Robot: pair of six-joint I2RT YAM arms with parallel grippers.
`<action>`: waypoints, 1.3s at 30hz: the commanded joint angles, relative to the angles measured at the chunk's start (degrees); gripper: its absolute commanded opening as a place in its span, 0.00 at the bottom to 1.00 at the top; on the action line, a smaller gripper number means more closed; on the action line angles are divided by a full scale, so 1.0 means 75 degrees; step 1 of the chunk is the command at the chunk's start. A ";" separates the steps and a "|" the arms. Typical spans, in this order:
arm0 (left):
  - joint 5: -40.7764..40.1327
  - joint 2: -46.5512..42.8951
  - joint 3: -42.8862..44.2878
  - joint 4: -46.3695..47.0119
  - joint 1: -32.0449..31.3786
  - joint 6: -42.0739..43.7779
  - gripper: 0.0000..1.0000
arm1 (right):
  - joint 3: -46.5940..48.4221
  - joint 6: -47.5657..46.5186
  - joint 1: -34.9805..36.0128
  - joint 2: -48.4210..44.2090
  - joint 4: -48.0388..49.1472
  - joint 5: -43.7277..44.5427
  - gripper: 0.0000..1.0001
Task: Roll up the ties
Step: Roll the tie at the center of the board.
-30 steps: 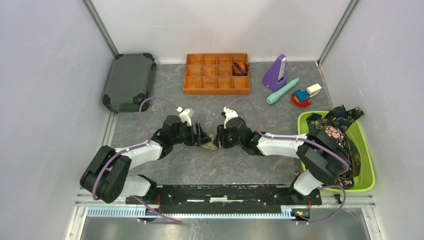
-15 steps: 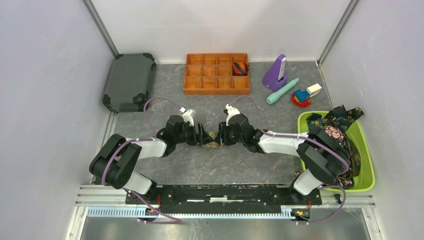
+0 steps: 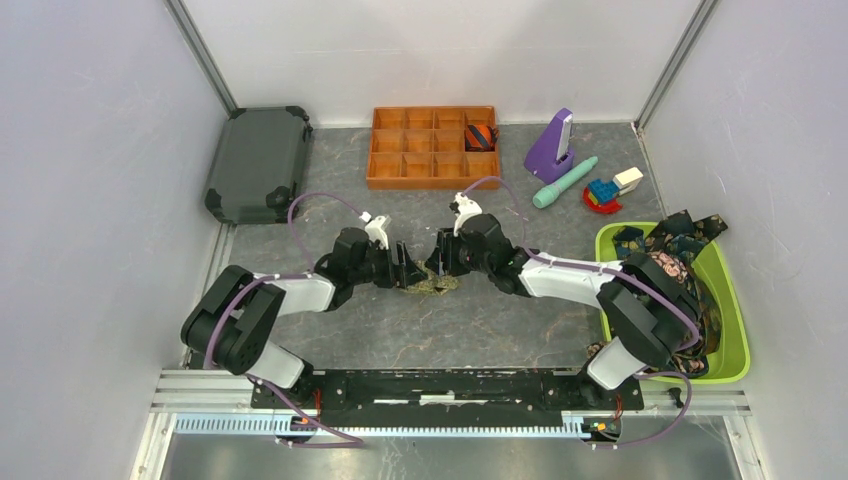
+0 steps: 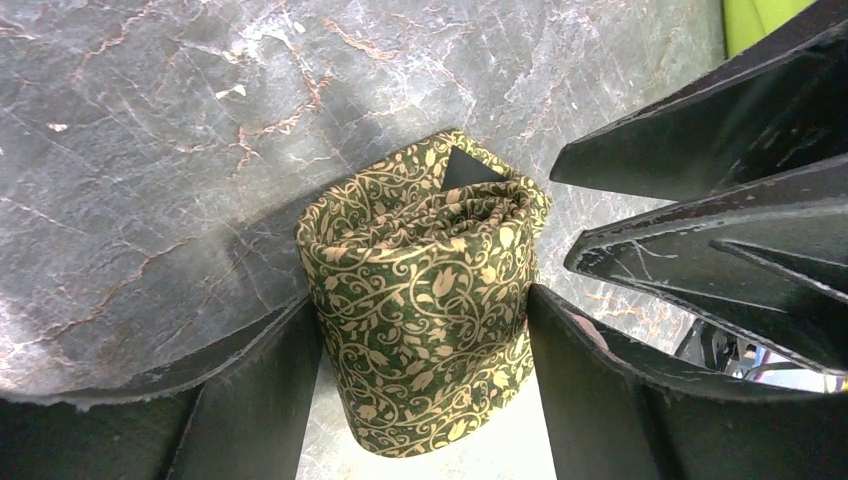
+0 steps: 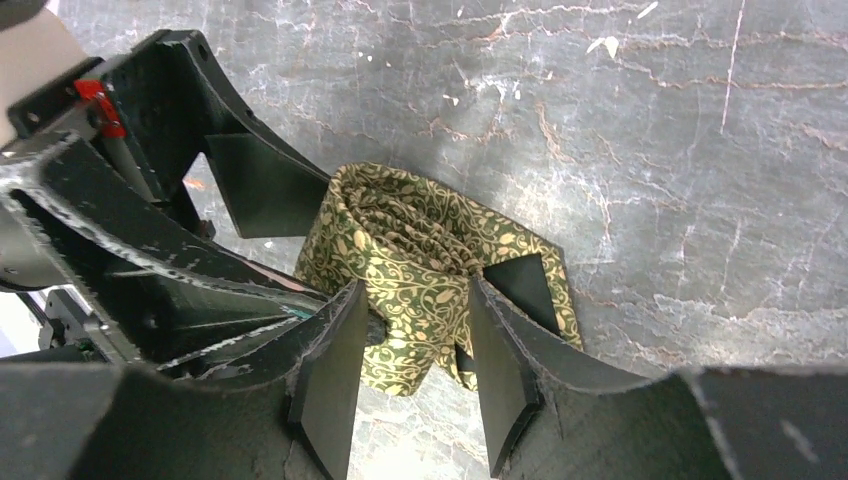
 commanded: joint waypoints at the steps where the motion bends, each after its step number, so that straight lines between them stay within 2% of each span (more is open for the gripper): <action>1: -0.0187 0.0170 0.0276 0.0164 0.0040 0.0159 0.78 | 0.0362 -0.0085 -0.0034 0.0172 0.0319 -0.0221 0.48; 11: -0.0389 0.0447 0.0650 -0.0288 0.0039 0.0246 0.70 | 0.0265 -0.0049 -0.0073 0.0737 0.0614 -0.0375 0.46; 19: -0.1231 0.0338 0.1092 -0.1569 -0.0138 0.0699 0.53 | 0.0037 -0.0032 -0.0242 0.0794 0.0799 -0.0552 0.45; 31: -0.4063 0.0216 0.2339 -0.4184 -0.1507 0.1497 0.49 | -0.0613 -0.0316 -0.0764 -0.0749 0.0308 -0.0361 0.51; 39: -0.6220 0.1053 0.3803 -0.6367 -0.2512 0.1619 0.49 | -0.1125 -0.0562 -0.1174 -0.1504 -0.0152 0.0008 0.53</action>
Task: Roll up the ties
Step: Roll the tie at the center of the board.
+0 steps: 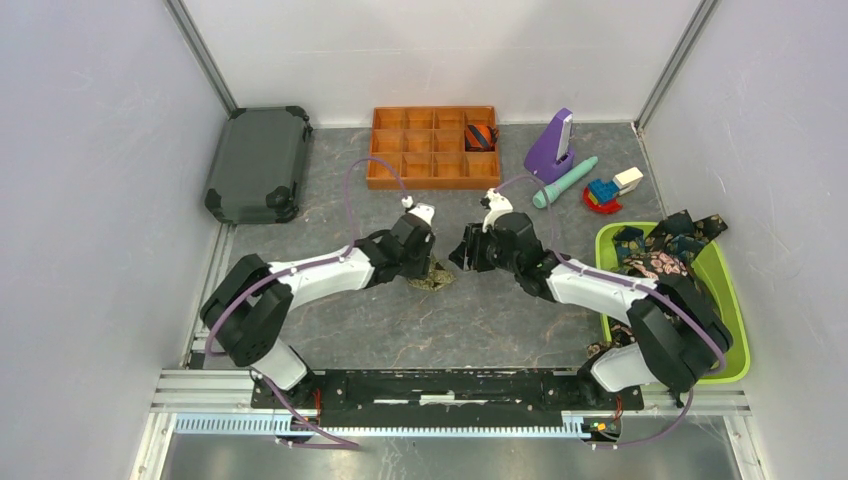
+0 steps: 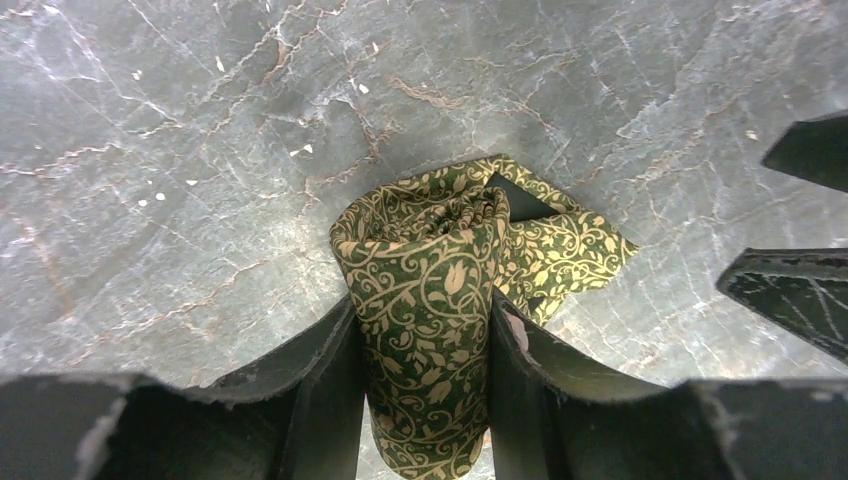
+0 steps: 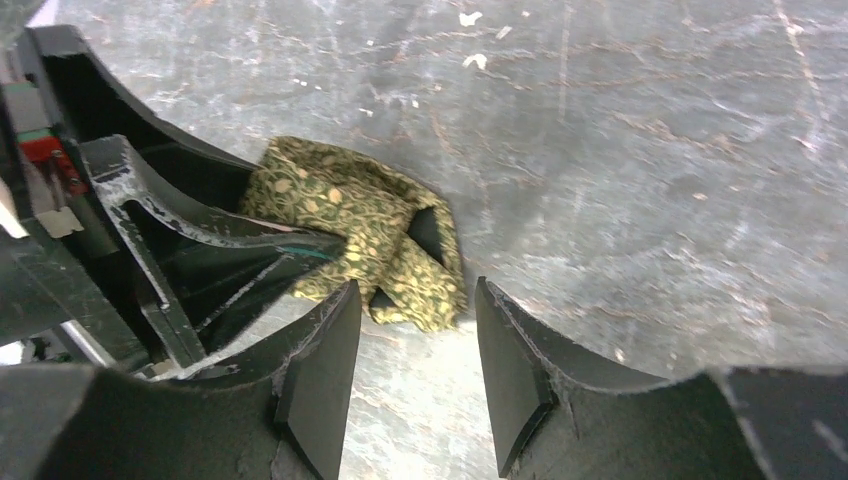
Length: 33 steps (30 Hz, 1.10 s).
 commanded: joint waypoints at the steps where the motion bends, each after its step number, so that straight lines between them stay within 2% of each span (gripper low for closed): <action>1: -0.1930 0.0647 0.0936 -0.2039 -0.0485 0.0470 0.48 | -0.0346 -0.0277 -0.0236 -0.0446 -0.0286 0.0259 0.53; 8: -0.3237 0.1528 0.2106 -0.3759 -0.1061 0.0261 0.49 | -0.0734 -0.0400 -0.0538 -0.0878 -0.0361 0.0172 0.53; 16: -0.4279 0.1722 0.2645 -0.5204 -0.1332 -0.0116 0.52 | -0.0915 -0.0450 -0.0744 -0.1094 -0.0348 0.0038 0.53; 22: -0.4271 0.1891 0.2647 -0.5238 -0.1397 -0.0145 0.53 | -0.0987 -0.0425 -0.0775 -0.1071 -0.0247 -0.0076 0.53; 33: -0.4488 0.2996 0.2982 -0.5162 -0.1691 -0.0682 0.59 | -0.1081 -0.0495 -0.0868 -0.1159 -0.0297 -0.0063 0.53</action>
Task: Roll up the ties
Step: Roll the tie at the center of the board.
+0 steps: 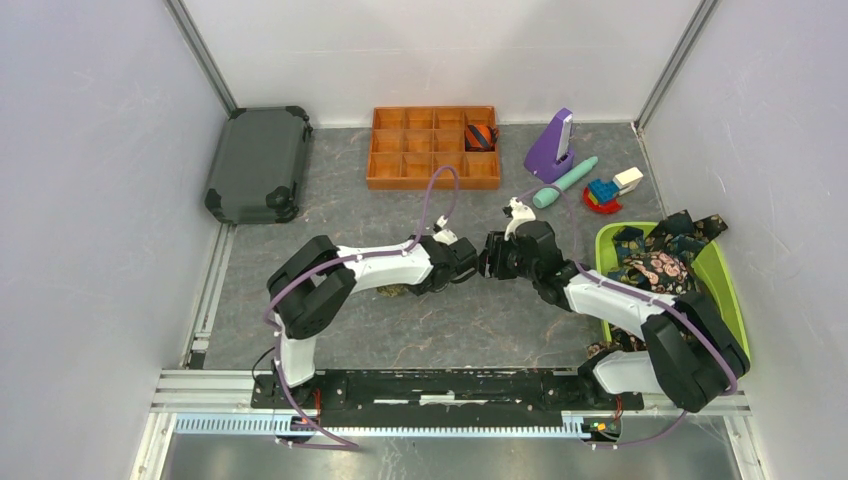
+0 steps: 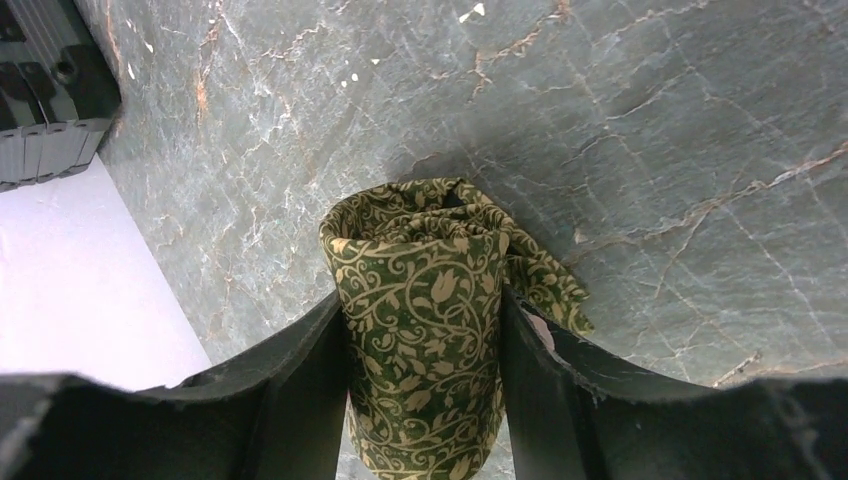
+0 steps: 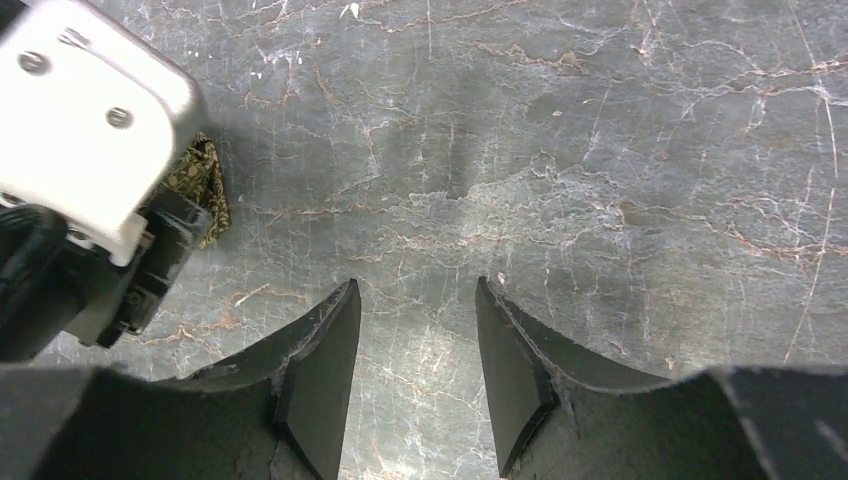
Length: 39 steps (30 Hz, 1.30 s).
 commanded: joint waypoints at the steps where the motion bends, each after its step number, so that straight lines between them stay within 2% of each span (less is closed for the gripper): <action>1: 0.0047 0.0475 0.0106 0.0101 -0.0067 -0.0738 0.61 | -0.0073 -0.0168 -0.0074 -0.0270 0.0175 -0.0040 0.53; 14: 0.0217 -0.0226 0.0116 0.0169 -0.0161 -0.0806 0.78 | 0.0139 -0.0143 -0.0130 -0.0445 0.0070 -0.0130 0.53; 29: 0.0396 -0.0877 0.0292 0.0064 -0.0243 -0.0731 0.85 | 0.0297 0.0012 -0.0117 -0.0446 0.0140 -0.0403 0.55; 34: 0.0488 -0.1449 0.0257 0.0087 -0.0243 -0.0711 0.93 | 0.0274 0.0238 -0.0107 -0.0423 0.0468 -0.0815 0.59; 39: 0.0593 -0.2196 0.0019 0.0261 -0.0242 -0.0667 0.94 | 0.0348 0.0468 -0.0049 -0.0347 0.0693 -0.1054 0.60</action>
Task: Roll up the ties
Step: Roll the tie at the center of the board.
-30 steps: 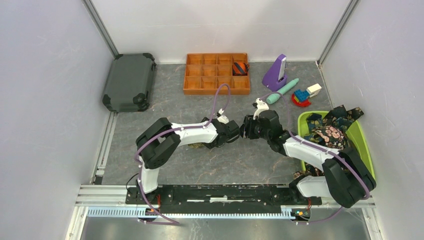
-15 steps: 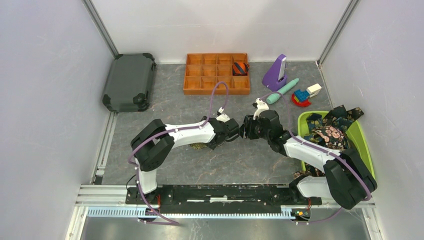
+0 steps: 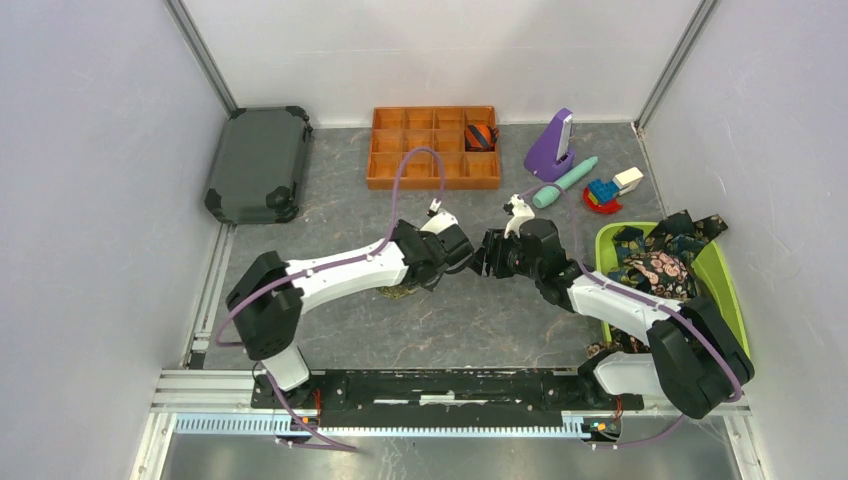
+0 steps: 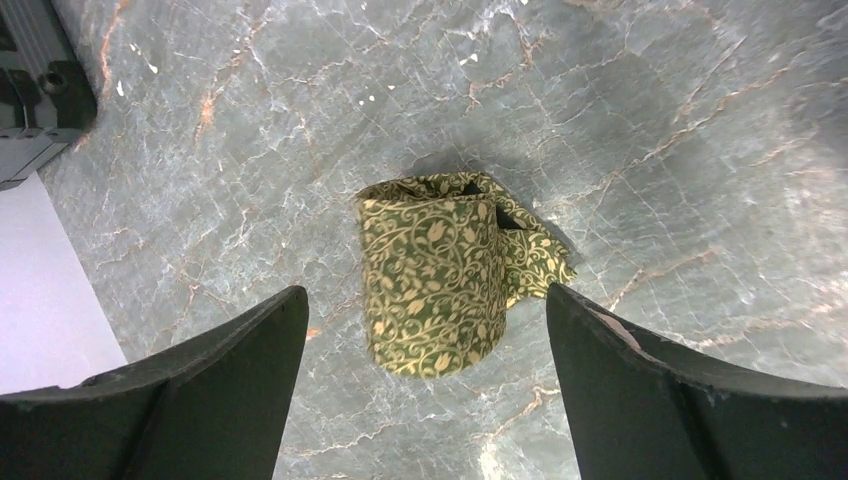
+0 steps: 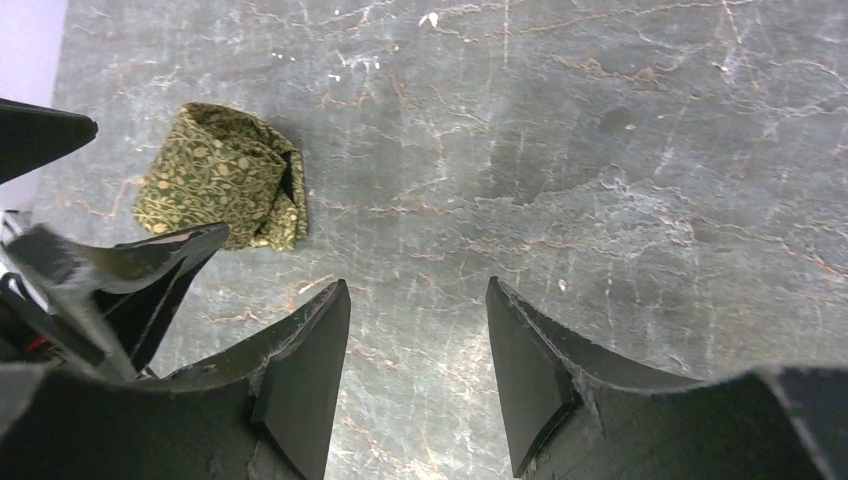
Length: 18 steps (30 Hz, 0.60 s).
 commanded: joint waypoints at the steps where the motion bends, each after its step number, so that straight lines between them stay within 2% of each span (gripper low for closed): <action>1: 0.0077 -0.1003 -0.0101 0.0247 -0.0038 -0.0362 0.94 | 0.0414 0.0290 0.0062 -0.0074 0.0547 -0.0346 0.60; 7: 0.0239 -0.2598 -0.0974 0.0668 0.0263 -0.0547 0.90 | 0.0826 0.0648 0.0553 0.0130 0.0920 -0.0542 0.58; 12: 0.1178 -0.4222 -0.2227 0.1480 0.1277 -0.0532 0.88 | 0.1337 0.1071 0.1230 0.0767 0.1497 -0.0766 0.52; 18: 0.1796 -0.5353 -0.3229 0.1909 0.2165 -0.0617 0.85 | 0.2429 0.1336 0.1923 0.1828 0.1647 -0.0781 0.42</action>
